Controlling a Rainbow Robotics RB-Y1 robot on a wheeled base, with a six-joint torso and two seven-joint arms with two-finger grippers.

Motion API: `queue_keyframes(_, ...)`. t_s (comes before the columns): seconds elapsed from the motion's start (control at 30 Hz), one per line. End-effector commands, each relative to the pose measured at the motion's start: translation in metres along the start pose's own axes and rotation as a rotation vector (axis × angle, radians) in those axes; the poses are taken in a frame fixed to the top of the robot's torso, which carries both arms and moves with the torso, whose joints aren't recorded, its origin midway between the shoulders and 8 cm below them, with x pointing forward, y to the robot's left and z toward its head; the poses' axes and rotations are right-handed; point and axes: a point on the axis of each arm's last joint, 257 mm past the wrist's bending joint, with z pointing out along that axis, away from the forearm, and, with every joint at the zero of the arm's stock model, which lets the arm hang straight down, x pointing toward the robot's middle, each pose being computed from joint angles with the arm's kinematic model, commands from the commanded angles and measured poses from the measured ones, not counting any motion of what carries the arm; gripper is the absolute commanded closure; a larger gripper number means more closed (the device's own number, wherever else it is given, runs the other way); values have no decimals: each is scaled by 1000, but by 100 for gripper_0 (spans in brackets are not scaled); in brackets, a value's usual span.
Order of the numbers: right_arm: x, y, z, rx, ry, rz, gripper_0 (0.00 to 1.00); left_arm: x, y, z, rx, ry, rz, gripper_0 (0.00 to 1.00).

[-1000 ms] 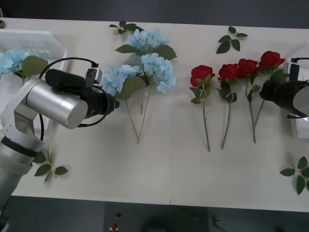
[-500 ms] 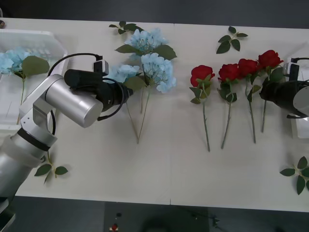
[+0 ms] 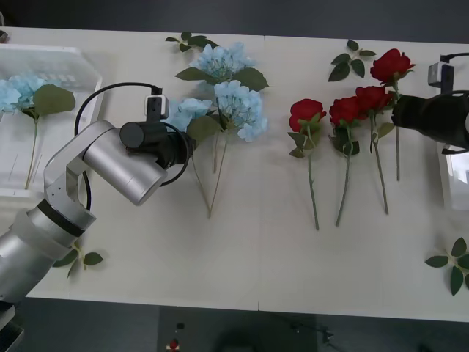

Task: Put the red flowers into the right box and the blue flowers into the left box

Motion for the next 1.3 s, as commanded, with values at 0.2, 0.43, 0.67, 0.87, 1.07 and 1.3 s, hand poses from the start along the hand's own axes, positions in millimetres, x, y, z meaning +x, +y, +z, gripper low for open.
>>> queue_keyframes(0.2, -100, -57, -92, 77, -32, -164, 100, -20, 1, 9, -34, -19, 17, 0)
queue_keyframes(0.43, -128, -109, -160, 170, 25, -182, 100, -22, -5, 28, -26, -36, 27, 0)
queue_keyframes(0.67, -120, -183, -205, 330, 40, -200, 100, -23, -19, 41, -17, -34, 39, 9)
queue_keyframes(0.87, -99, -228, -217, 423, 7, -212, 100, -19, -22, 45, -21, -24, 56, 63)
queue_keyframes(1.07, -87, -239, -212, 436, -28, -196, 100, -11, -18, 51, -28, -18, 85, 91)
queue_keyframes(1.3, -89, -235, -205, 424, -67, -178, 6, -6, -9, 56, -54, -21, 138, 100)
